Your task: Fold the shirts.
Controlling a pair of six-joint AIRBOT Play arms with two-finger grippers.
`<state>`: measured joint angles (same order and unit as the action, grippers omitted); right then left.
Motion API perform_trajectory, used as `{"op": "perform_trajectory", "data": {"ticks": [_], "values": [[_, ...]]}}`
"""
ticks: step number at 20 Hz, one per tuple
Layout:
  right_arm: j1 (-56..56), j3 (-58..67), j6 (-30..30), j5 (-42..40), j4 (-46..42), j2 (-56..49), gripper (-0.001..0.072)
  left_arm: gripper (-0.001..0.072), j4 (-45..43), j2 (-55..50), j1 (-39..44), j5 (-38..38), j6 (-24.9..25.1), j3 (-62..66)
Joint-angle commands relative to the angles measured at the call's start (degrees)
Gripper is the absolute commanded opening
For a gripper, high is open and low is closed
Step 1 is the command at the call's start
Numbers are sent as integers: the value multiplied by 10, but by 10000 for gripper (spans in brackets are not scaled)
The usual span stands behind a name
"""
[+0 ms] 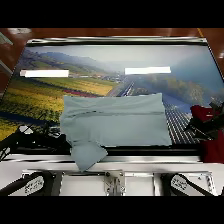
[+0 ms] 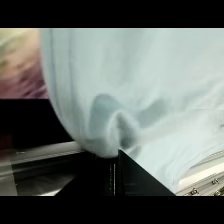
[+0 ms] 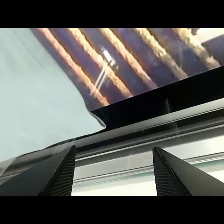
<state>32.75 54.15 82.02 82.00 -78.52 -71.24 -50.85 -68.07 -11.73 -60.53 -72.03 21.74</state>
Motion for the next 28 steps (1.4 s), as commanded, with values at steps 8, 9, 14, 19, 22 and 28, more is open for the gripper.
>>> {"op": "perform_trajectory", "data": {"ticks": [8, 9, 14, 19, 22, 28], "values": [[0, -94, -37, -17, 26, 0, 688, 35, 25, 30, -2, -50, 35, 1], [0, -95, -37, -23, 26, -3, 688, 35, 24, 35, -2, -54, 35, 1], [0, -95, -39, -34, 50, -57, 687, 35, 25, 50, -2, -69, 34, 1], [-3, -96, -40, -88, 97, -78, 685, 35, 24, 54, -2, -85, 35, 1], [-5, -102, -42, -98, 93, -89, 685, 35, 25, 54, -2, -86, 35, 1], [-6, -114, -55, -124, 147, -113, 683, 35, 25, 54, -2, -86, 35, 1]]}}
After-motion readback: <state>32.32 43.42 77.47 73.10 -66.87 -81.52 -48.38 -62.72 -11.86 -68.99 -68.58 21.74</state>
